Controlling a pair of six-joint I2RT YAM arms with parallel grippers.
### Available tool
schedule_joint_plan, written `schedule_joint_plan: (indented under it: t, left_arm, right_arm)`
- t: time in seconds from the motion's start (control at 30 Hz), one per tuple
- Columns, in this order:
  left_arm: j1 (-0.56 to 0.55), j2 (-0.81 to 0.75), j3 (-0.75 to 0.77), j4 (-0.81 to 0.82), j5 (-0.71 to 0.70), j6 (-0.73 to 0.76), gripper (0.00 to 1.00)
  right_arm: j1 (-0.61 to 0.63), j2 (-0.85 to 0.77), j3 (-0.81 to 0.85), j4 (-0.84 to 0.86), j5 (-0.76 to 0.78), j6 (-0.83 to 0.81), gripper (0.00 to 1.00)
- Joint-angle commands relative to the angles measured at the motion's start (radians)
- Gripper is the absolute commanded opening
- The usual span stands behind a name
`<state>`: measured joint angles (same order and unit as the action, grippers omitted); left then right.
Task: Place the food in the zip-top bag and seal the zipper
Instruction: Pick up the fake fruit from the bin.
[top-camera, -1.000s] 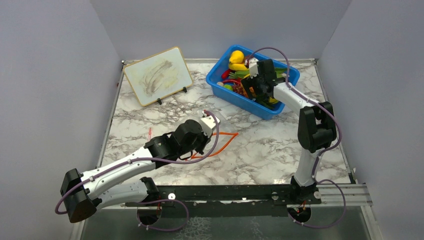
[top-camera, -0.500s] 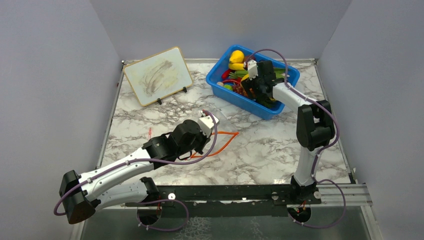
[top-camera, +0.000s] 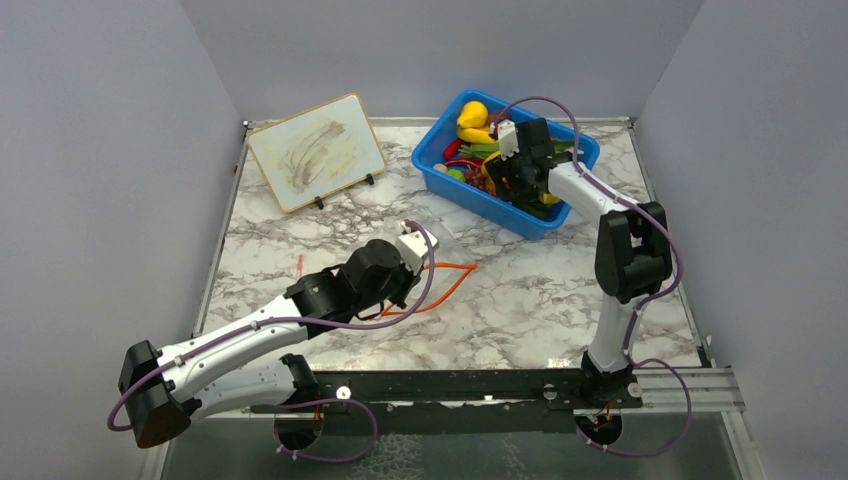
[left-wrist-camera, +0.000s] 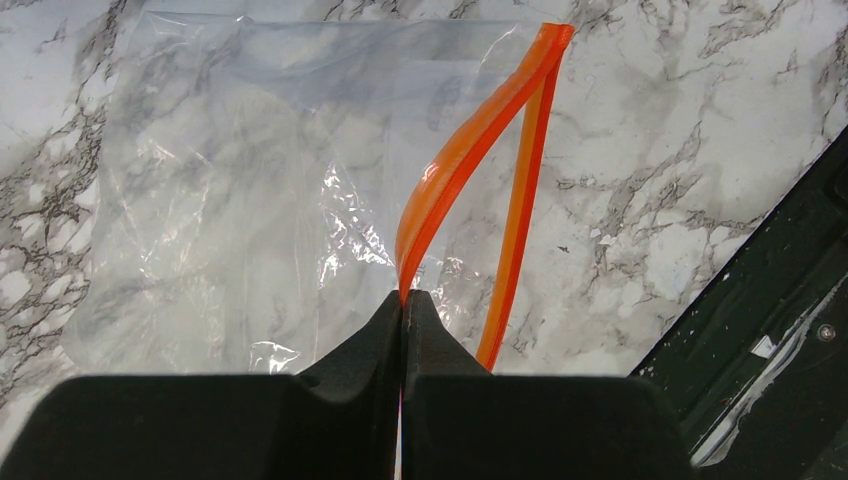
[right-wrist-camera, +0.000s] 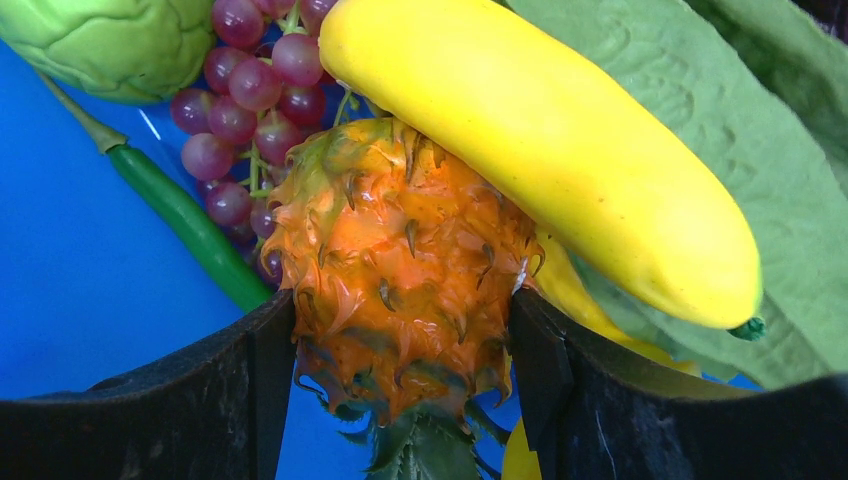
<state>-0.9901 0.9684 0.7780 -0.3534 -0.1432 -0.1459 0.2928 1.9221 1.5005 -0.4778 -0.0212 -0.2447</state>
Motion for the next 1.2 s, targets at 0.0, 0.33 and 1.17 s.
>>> schedule_joint_plan:
  t: [0.0, 0.33, 1.17]
  left_arm:
    - [0.004, -0.017, -0.006, 0.002, -0.024, 0.011, 0.0]
    - [0.005, -0.036, -0.011, 0.001, -0.047, 0.001, 0.0]
    - [0.004, -0.088, -0.046, 0.043, -0.166, -0.115, 0.0]
  right_arm:
    - [0.003, -0.091, 0.023, -0.063, -0.002, 0.036, 0.46]
    - [0.003, -0.158, 0.055, -0.13, 0.017, 0.07, 0.44]
    - [0.02, -0.44, 0.003, -0.06, -0.043, 0.331, 0.38]
